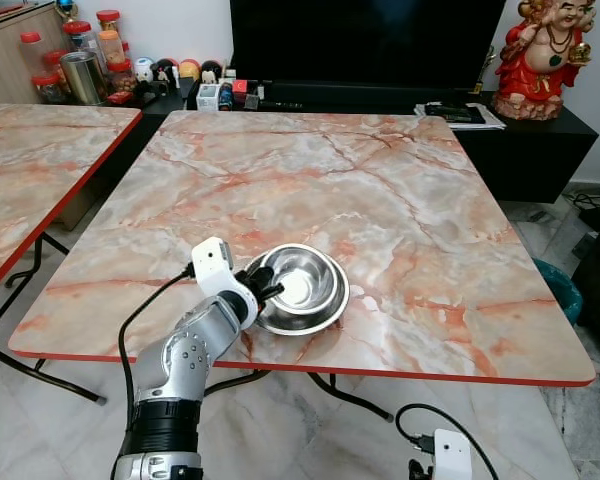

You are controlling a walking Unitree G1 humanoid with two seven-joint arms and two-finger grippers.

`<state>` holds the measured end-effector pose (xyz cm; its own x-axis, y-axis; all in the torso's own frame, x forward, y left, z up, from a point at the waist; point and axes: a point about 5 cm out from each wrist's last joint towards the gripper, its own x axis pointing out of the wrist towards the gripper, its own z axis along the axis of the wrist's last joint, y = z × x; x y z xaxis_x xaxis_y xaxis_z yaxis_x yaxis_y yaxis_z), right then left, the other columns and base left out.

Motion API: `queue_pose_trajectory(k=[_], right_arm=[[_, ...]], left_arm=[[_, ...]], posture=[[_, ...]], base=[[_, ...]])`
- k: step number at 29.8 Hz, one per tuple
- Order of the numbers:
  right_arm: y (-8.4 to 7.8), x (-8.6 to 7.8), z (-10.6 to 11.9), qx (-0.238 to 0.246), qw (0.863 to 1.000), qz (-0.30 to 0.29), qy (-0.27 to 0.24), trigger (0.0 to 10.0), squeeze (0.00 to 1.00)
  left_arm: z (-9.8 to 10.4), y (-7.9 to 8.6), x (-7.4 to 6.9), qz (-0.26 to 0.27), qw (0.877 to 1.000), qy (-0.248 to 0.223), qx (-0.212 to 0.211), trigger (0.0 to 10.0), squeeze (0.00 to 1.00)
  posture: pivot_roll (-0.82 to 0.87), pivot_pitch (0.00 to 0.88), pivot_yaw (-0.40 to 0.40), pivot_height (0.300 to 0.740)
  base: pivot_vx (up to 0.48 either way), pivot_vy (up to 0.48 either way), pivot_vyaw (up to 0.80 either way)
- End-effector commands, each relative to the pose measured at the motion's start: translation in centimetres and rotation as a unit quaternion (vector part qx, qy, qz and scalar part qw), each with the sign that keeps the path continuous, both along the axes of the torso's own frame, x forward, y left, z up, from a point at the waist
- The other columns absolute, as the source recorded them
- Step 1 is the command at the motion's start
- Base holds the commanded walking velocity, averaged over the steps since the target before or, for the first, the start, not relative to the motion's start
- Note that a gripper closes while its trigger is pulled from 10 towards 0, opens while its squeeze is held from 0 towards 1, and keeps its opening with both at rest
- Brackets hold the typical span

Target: Setting the table

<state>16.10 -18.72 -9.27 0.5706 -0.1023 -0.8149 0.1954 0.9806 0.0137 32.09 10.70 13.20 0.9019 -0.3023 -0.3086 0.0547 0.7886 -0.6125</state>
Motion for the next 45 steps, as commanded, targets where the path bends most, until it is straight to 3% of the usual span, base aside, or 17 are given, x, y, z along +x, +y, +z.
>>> queue_pose_trajectory(k=[1, 22, 23, 24, 27, 31, 32, 45], right_arm=[[-0.03, 0.2, 0.09, -0.002, 1.0, 0.003, -0.003, 10.0, 0.0], [-0.06, 0.33, 0.14, -0.002, 1.0, 0.004, -0.004, 10.0, 0.0], [-0.07, 0.34, 0.15, -0.002, 1.0, 0.004, -0.004, 10.0, 0.0], [-0.06, 0.35, 0.15, -0.002, 1.0, 0.004, -0.004, 10.0, 0.0], [-0.05, 0.35, 0.15, -0.003, 1.0, 0.003, -0.004, 10.0, 0.0], [-0.04, 0.35, 0.15, -0.002, 1.0, 0.003, -0.004, 10.0, 0.0], [-0.04, 0.34, 0.15, -0.002, 1.0, 0.003, -0.004, 10.0, 0.0], [0.04, 0.34, 0.14, -0.001, 1.0, 0.003, -0.004, 10.0, 0.0]], left_arm=[[0.69, -0.17, 0.31, -0.001, 1.0, -0.004, 0.009, 10.0, 0.0], [0.86, 0.1, 0.59, 0.01, 0.999, 0.017, 0.025, 10.0, 0.0], [0.89, 0.08, 0.62, 0.01, 0.999, 0.018, 0.024, 10.0, 0.2], [0.89, 0.07, 0.62, 0.009, 0.999, 0.019, 0.024, 10.0, 0.62], [0.91, 0.05, 0.61, 0.008, 0.999, 0.02, 0.023, 10.0, 0.62], [0.92, -0.04, 0.58, 0.005, 0.999, 0.022, 0.023, 10.0, 0.61], [0.94, -0.09, 0.57, 0.003, 0.999, 0.022, 0.023, 10.0, 0.02], [1.51, -0.04, 0.58, -0.011, 0.999, 0.027, 0.042, 10.0, 0.0]], posture=[[0.03, 0.0, -0.021, 0.736], [0.04, 0.0, -0.023, 0.736], [0.04, 0.0, -0.024, 0.736], [0.04, 0.0, -0.023, 0.736], [0.03, 0.0, -0.023, 0.736], [0.04, 0.0, -0.022, 0.736], [0.04, 0.0, -0.022, 0.736], [0.04, 0.0, -0.02, 0.736]], base=[[0.0, 0.0, 0.0], [0.0, 0.0, 0.0], [0.0, 0.0, 0.0], [0.0, 0.0, 0.0], [0.0, 0.0, 0.0], [0.0, 0.0, 0.0], [0.0, 0.0, 0.0], [0.0, 0.0, 0.0]])
